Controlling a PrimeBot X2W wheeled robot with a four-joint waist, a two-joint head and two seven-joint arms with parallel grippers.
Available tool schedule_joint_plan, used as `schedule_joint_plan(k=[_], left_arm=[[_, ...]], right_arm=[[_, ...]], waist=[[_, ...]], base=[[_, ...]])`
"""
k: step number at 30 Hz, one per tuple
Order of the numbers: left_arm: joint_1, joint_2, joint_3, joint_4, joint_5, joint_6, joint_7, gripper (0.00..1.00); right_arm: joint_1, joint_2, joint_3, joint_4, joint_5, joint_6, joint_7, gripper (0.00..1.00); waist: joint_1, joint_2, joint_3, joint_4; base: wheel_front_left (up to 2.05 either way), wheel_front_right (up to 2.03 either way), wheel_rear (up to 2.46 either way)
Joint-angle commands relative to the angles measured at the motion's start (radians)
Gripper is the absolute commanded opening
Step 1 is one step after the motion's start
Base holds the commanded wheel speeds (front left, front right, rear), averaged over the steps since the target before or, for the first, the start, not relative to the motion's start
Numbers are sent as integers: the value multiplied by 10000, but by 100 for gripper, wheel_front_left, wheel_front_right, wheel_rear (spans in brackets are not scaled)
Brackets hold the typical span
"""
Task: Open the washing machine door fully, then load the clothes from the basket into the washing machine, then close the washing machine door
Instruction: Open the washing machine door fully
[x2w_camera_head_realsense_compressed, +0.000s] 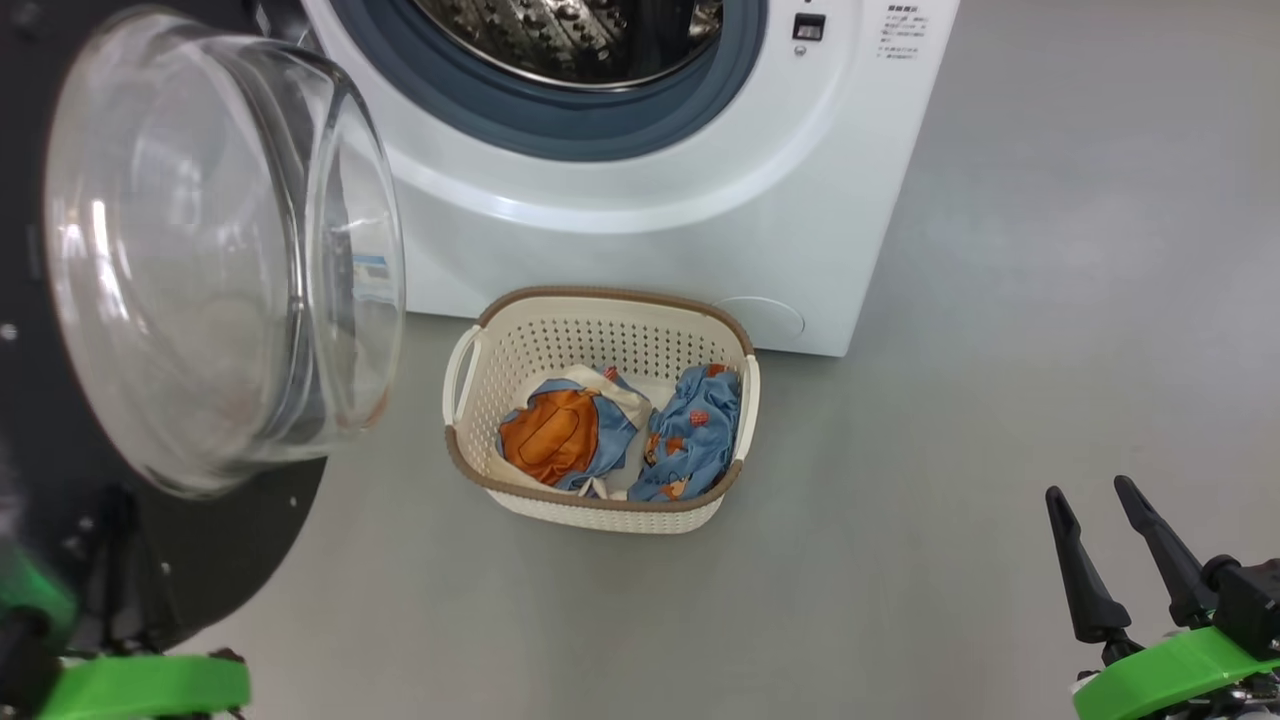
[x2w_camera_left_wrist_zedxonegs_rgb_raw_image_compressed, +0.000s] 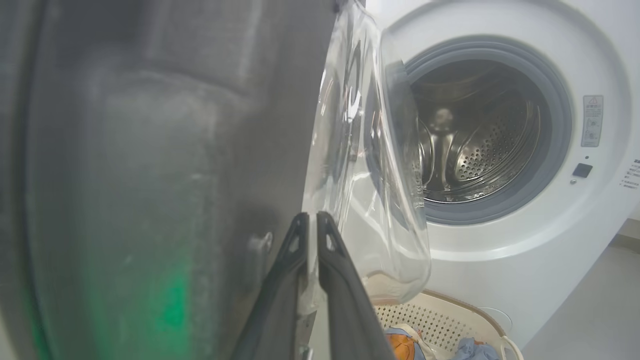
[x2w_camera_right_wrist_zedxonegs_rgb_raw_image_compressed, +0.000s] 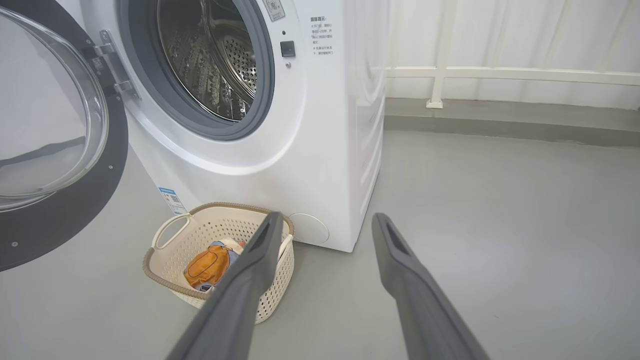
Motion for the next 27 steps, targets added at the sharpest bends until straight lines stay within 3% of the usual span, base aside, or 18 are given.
schedule_joint_plan(k=[1,20,27], left_arm=[[-463,521,541,-229,96,126,-66,0],[-1902,1243,2323,1218,794,192,-66,0],[-2611,1561,2772,1900,1084,23,-66,0]], right_arm=[[-185,-265,196,-257,-159,44,-124,91],[-517,-497,272,-315,-216,44,-124,92],[-663,-639,229,-376,-208,44,-124,92]], waist=[[-1,0,79,52],[-1,0,755,487],[-1,0,1133,660]], base=[[0,0,0],[0,0,0],[0,0,0]])
